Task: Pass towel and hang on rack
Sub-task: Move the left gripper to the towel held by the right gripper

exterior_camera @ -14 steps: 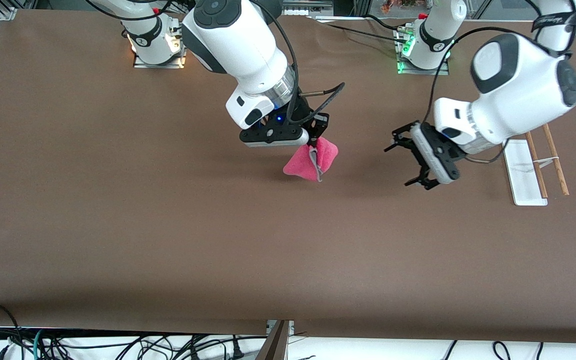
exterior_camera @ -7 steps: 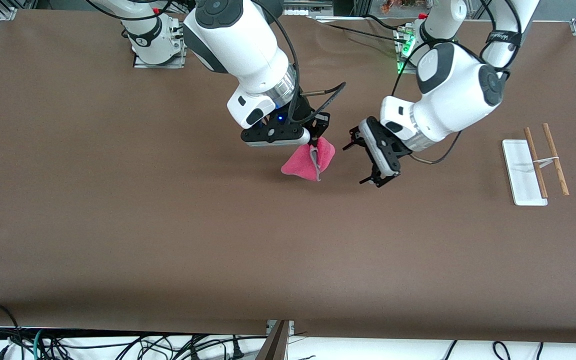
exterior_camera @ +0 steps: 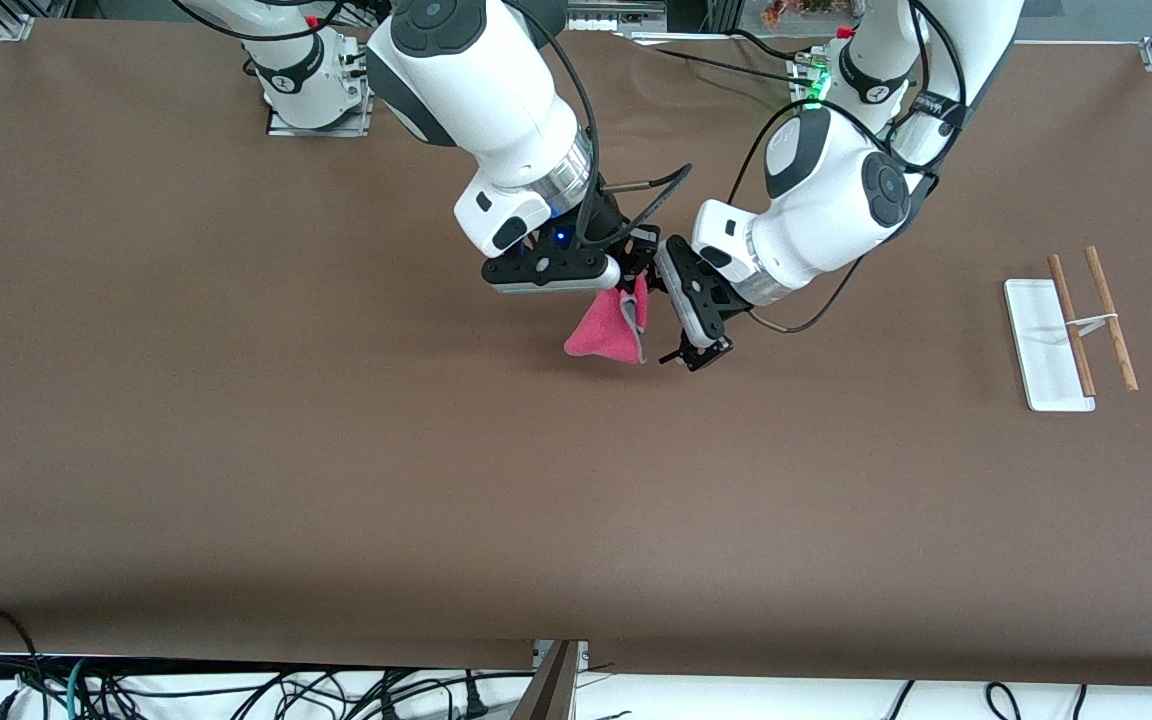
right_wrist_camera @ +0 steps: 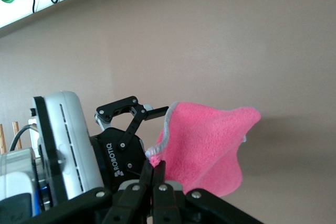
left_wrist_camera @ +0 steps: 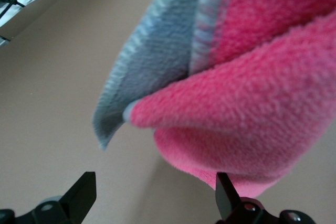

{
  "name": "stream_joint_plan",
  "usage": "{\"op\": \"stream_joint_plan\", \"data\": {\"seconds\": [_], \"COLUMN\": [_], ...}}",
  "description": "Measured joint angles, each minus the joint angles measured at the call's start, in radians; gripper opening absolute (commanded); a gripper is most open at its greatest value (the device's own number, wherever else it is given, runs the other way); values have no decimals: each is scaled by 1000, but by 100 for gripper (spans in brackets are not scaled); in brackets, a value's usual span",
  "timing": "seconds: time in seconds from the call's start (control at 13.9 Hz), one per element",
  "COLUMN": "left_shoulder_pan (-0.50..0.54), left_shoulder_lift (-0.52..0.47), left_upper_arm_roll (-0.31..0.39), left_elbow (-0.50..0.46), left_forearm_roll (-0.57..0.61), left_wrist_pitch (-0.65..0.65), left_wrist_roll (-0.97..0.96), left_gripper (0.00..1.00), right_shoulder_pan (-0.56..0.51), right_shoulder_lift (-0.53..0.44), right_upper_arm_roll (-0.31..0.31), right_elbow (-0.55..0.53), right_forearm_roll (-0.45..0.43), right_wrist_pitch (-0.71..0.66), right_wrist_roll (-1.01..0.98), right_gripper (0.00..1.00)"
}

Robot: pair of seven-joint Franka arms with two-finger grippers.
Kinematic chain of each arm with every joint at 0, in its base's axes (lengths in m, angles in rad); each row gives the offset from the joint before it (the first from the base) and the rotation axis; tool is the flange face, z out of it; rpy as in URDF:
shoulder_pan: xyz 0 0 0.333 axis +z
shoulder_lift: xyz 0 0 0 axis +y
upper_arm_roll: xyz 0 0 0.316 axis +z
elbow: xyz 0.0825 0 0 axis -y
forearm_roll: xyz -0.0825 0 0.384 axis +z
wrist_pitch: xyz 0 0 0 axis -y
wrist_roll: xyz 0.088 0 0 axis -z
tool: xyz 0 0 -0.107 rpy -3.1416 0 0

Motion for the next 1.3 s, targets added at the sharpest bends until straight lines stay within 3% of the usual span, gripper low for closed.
{"op": "stream_joint_plan", "data": {"seconds": [0.36, 0.94, 1.15, 1.3], "left_shoulder_pan": [50, 142, 139, 137], "left_shoulder_lift": [0, -56, -108, -121], "left_upper_arm_roll": [6, -4, -52, -91], "left_elbow": [0, 2, -50, -91], "left_forearm_roll": [0, 0, 0, -3], "left_wrist_pitch": [-12, -270, -261, -184], "left_wrist_roll": [27, 72, 71, 68], "left_gripper": [100, 100, 100, 100], "right_shoulder_pan": [0, 0, -1, -1], "right_shoulder_lift": [0, 0, 0, 0], "right_upper_arm_roll": [-1, -1, -3, -4], "right_elbow": [0, 0, 0, 0], "right_forearm_roll": [0, 0, 0, 0], "right_wrist_pitch": [0, 0, 0, 0], "right_wrist_roll": [0, 0, 0, 0], "right_gripper": [0, 0, 0, 0]}}
